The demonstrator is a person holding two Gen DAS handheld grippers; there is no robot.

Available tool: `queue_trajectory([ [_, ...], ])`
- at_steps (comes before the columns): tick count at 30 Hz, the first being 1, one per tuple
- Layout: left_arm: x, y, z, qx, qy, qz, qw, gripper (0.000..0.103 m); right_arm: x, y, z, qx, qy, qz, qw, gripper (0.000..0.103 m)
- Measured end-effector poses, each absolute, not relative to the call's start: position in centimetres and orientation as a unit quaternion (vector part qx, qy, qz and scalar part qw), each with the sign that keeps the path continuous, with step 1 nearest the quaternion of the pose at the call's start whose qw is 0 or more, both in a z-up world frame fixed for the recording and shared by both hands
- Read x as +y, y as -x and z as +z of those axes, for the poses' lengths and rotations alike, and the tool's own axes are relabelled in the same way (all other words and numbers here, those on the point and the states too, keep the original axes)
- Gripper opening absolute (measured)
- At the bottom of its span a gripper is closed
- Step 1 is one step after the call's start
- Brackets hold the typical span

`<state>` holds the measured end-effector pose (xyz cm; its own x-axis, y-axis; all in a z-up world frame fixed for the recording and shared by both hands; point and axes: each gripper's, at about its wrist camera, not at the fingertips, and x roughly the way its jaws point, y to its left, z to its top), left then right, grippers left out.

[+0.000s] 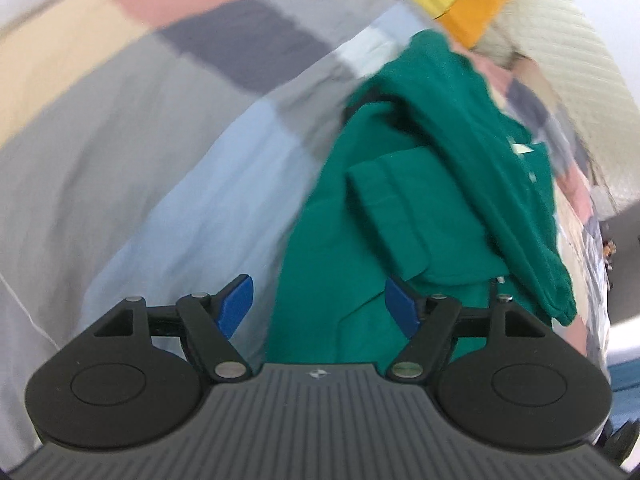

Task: Fold large clothes
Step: 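Grasp the hoodie hem with the right gripper while left gripper grasps the hem too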

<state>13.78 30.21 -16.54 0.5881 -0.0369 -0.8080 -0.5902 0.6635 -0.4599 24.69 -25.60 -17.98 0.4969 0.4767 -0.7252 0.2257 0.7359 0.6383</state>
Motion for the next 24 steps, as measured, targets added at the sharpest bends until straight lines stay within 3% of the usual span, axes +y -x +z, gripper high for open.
queue_trajectory([
  [12, 27.0, -15.2, -19.0, 0.463, 0.377, 0.128, 0.792, 0.077, -24.2, -23.5, -18.5, 0.523, -0.373, 0.129, 0.755, 0.087],
  [24, 26.5, -14.2, -18.9, 0.449, 0.396, 0.132, 0.790, 0.076, -23.9, -22.5, -17.6, 0.504, -0.391, 0.186, 0.748, 0.084],
])
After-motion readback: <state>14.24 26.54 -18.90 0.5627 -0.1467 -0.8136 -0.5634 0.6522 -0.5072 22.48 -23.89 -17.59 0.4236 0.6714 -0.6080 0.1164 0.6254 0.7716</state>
